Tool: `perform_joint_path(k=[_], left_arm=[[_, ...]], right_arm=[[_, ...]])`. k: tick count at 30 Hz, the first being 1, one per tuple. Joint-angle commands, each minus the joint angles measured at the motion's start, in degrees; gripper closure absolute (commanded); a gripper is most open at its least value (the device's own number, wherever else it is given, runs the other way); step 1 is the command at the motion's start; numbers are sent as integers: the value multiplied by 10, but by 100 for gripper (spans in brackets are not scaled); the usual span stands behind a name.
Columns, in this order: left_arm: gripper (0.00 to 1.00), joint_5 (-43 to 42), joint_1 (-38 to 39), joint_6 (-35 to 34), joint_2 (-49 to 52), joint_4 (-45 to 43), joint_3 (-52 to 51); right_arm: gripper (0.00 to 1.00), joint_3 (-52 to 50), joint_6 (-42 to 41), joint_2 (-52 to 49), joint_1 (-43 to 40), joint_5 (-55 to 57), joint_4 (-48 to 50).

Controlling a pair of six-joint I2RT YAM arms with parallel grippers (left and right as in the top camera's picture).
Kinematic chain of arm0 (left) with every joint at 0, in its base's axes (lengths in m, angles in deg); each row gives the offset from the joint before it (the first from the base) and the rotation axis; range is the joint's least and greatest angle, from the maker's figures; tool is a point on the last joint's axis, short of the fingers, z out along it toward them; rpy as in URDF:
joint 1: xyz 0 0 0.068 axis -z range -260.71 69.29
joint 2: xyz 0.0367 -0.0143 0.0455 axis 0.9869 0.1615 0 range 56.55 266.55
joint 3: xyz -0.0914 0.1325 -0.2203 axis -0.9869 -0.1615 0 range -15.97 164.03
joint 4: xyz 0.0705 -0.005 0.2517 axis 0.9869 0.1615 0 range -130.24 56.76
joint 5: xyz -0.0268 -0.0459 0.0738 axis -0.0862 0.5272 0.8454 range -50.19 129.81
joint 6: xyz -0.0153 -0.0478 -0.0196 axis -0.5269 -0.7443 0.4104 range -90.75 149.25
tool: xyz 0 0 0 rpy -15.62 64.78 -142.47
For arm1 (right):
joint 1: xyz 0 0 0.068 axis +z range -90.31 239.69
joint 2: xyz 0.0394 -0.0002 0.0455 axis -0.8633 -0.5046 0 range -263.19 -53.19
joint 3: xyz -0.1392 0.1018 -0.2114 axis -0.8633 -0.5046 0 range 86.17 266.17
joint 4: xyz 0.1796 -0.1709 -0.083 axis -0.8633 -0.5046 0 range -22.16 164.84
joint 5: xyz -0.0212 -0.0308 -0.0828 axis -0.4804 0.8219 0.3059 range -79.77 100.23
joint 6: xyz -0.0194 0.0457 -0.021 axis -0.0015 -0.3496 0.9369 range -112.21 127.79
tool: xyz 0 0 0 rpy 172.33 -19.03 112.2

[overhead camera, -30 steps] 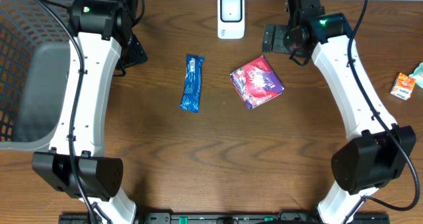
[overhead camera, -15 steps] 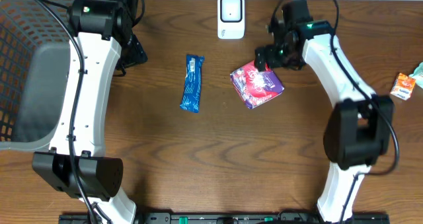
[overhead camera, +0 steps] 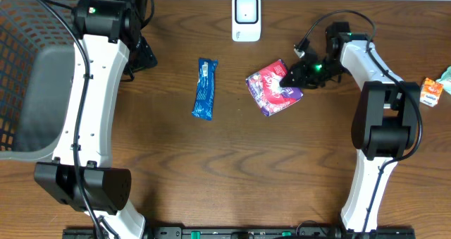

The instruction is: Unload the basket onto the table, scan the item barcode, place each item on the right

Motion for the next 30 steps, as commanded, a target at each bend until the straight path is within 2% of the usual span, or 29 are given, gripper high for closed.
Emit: perform_joint_path(k=[1, 7, 11, 13, 17, 19, 22, 27, 30], left_arm=[[2, 2, -2, 3, 1, 2, -4], [2, 2, -2, 3, 1, 2, -4], [2, 2, -2, 3, 1, 2, -4], [2, 2, -2, 3, 1, 2, -4], [2, 2, -2, 3, 1, 2, -4], [2, 2, -2, 3, 1, 2, -4], [2, 2, -2, 3, 1, 2, -4], [2, 2, -2, 3, 1, 2, -4], [2, 2, -2, 3, 1, 2, -4]], right_arm=[[96, -2, 5, -5, 10, -28, -2], [99, -2, -7, -5, 45, -27, -1], [99, -2, -70, -4, 72, -34, 29], [99, 6, -94, -2, 82, -73, 51], [99, 35, -153, 13, 85, -186, 138], [99, 44, -216, 25, 85, -195, 206], [99, 47, -308, 42, 85, -134, 316], [99, 47, -465, 50, 88, 74, 434], [99, 47, -471, 50, 100, 177, 450]])
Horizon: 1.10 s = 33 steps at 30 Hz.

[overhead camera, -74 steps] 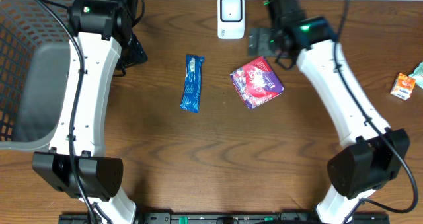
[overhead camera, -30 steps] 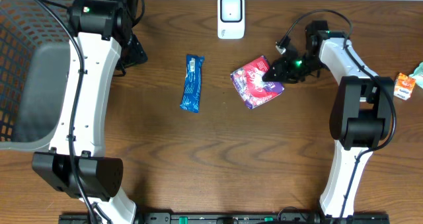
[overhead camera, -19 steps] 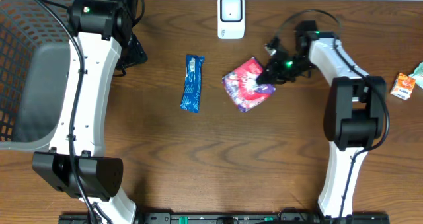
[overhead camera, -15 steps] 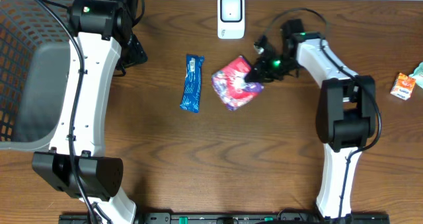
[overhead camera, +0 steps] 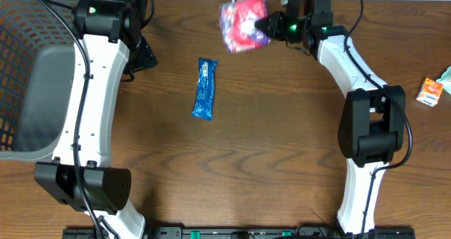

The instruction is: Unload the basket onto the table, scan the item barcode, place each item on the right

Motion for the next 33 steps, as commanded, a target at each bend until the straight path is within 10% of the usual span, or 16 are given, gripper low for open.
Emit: perform_joint_path(k=[1, 19, 33], left_arm=[[2, 2, -2, 3, 1, 2, -4], [2, 2, -2, 3, 1, 2, -4], [2, 2, -2, 3, 1, 2, -4]], right_arm=[[99, 10, -73, 19, 14, 172, 10], [99, 10, -73, 52, -47, 82, 92], [99, 10, 63, 119, -259, 293, -298]])
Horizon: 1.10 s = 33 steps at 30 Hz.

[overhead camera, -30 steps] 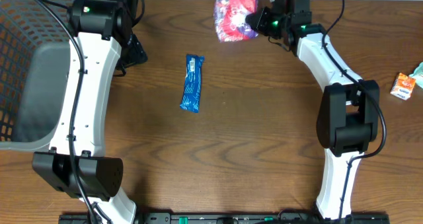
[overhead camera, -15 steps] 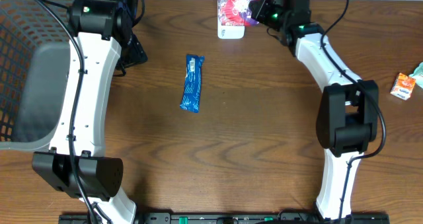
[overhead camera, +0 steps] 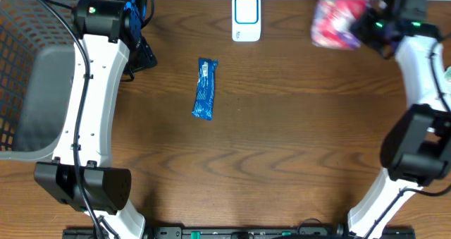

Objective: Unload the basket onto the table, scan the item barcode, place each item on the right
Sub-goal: 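Carry the pink-purple bag to the far right and set it down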

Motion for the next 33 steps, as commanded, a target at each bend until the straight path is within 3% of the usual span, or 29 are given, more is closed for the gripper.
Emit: perform_joint_path(k=[1, 4, 5, 6, 7, 8, 13, 21, 25, 33], left_arm=[[2, 2, -2, 3, 1, 2, -4], [2, 2, -2, 3, 1, 2, -4], [2, 2, -2, 3, 1, 2, -4], [2, 2, -2, 3, 1, 2, -4], [2, 2, -2, 3, 1, 2, -4], [2, 2, -2, 3, 1, 2, -4], [2, 2, -2, 3, 1, 2, -4], [2, 2, -2, 3, 1, 2, -4], [2, 2, -2, 3, 1, 2, -4], [2, 2, -2, 3, 1, 2, -4]], right_arm=[[99, 5, 54, 25, -55, 167, -83], [98, 5, 87, 25, -96, 284, -135], [83, 5, 96, 25, -109, 320, -150], [59, 5, 104, 25, -120, 342, -158], [24, 5, 118, 25, -133, 355, -165], [1, 5, 137, 25, -146, 354, -170], [1, 5, 173, 24, -186, 276, -191], [1, 4, 178, 19, -186, -13, -191], [1, 3, 214, 16, -148, -124, -203], [1, -19, 213, 14, 20, -142, -213]])
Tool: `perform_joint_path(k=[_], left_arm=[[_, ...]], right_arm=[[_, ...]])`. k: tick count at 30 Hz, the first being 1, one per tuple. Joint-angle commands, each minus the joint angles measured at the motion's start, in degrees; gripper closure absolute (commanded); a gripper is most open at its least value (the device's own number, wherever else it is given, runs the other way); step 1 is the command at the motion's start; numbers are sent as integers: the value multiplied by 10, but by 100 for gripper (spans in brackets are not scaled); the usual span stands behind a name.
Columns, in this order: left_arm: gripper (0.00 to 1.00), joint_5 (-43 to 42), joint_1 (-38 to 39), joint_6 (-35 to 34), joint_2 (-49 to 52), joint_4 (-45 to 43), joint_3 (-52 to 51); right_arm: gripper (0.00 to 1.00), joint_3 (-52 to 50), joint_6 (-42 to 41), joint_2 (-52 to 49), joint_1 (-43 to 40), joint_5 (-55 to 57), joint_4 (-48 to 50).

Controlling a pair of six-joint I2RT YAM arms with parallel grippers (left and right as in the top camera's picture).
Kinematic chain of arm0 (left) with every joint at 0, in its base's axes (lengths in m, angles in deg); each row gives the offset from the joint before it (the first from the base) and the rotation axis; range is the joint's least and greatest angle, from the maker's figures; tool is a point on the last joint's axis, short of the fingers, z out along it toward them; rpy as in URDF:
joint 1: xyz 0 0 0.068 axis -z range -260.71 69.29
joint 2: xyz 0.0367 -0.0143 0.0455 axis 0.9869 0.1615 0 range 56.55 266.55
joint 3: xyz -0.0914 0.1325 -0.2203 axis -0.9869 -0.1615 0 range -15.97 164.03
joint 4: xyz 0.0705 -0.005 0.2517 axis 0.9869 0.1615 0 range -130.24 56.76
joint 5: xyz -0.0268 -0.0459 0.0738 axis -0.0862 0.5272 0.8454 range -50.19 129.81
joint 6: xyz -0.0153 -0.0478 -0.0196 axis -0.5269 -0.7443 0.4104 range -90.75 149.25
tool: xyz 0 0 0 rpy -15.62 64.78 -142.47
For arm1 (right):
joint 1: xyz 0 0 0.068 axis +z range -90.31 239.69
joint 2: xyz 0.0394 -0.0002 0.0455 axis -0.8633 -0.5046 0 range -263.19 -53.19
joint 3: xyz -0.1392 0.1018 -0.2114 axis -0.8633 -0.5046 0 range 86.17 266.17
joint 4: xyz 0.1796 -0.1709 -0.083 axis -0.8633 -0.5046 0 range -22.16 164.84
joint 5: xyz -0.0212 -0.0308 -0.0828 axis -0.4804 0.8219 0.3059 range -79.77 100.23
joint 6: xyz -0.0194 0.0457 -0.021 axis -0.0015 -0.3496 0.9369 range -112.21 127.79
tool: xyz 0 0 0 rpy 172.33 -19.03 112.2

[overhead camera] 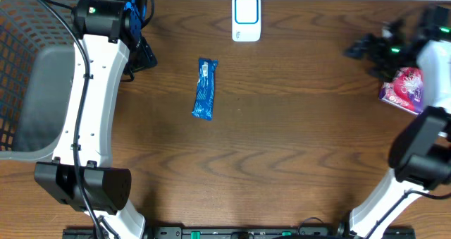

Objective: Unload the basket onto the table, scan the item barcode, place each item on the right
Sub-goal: 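Carry the pink-purple bag to the far right and set it down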

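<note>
The pink and purple packet [402, 89] lies on the table at the far right, partly under my right arm. My right gripper [357, 50] points left, up and to the left of the packet and apart from it, with its fingers spread and nothing between them. The white barcode scanner [246, 17] stands at the back centre. A blue wrapped bar [205, 89] rests left of centre. My left gripper [143, 56] is a dark shape at the back left, mostly hidden by its arm.
A dark mesh basket [21, 27] with a grey liner fills the left edge. Along the left side of the table stretches the white left arm [91, 105]. The right arm [423, 126] runs down the right edge.
The pink packet was held in the air at the back right in my right gripper. Now it lies on the table at the far right, and the gripper is off it and open.
My right gripper was at the pink packet on the table right of centre. Then it held the packet up in front of the scanner. Then the packet was held at the back right, and now it lies released at the right edge. The left arm stayed put.
</note>
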Motion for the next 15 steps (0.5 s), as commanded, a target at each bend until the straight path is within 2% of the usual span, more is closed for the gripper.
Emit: perform_joint_path(k=[1, 8, 15], left_arm=[[2, 2, -2, 3, 1, 2, -4], [2, 2, -2, 3, 1, 2, -4], [2, 2, -2, 3, 1, 2, -4]], right_arm=[[1, -25, 12, 10, 91, -33, 30], [1, -73, 3, 8, 239, -16, 137], [1, -73, 3, 8, 311, 61, 139]])
